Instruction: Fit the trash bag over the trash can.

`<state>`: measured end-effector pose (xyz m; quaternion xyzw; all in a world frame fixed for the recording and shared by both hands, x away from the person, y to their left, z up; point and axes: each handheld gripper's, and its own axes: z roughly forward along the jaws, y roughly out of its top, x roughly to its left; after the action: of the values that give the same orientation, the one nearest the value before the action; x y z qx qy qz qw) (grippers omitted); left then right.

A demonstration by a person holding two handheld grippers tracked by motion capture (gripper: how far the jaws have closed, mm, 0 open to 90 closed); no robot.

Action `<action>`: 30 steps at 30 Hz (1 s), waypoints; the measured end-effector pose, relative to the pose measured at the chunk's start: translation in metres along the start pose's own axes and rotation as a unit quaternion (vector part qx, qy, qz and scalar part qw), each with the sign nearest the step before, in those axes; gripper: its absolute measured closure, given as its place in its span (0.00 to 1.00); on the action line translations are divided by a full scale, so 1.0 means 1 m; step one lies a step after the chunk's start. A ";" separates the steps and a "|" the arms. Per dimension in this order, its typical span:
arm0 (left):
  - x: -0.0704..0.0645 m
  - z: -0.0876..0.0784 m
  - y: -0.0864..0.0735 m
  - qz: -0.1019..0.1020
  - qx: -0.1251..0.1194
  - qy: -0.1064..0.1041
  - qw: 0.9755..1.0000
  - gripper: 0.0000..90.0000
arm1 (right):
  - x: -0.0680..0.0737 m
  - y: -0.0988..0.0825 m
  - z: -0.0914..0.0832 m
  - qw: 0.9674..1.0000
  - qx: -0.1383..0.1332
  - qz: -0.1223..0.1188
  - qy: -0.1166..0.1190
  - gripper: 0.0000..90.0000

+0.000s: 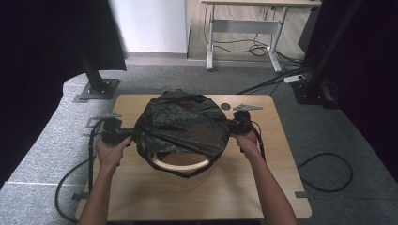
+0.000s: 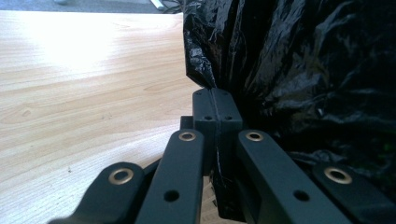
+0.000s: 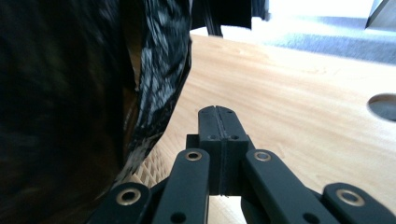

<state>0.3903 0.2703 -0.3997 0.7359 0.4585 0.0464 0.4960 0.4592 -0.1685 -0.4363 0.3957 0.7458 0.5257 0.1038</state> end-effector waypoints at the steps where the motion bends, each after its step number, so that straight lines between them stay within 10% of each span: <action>1: 0.000 0.000 0.000 0.000 -0.001 0.001 1.000 0.99 | 0.000 0.002 -0.004 1.000 -0.009 -0.005 -0.003 0.94; 16: -0.004 -0.004 -0.007 0.008 -0.005 0.003 1.000 0.99 | 0.022 -0.012 -0.075 0.997 -0.071 -0.005 0.008 0.60; 22: -0.012 -0.012 -0.017 0.020 -0.015 -0.011 1.000 0.99 | 0.055 -0.033 -0.120 0.995 -0.090 -0.023 0.036 0.48; 30: -0.019 -0.026 -0.030 0.033 -0.029 -0.015 0.999 0.99 | 0.108 -0.049 -0.137 0.992 -0.084 -0.058 0.075 0.30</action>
<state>0.3468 0.2766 -0.4024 0.7365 0.4245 0.0651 0.5226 0.2859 -0.1959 -0.3924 0.3011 0.7262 0.6081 0.1104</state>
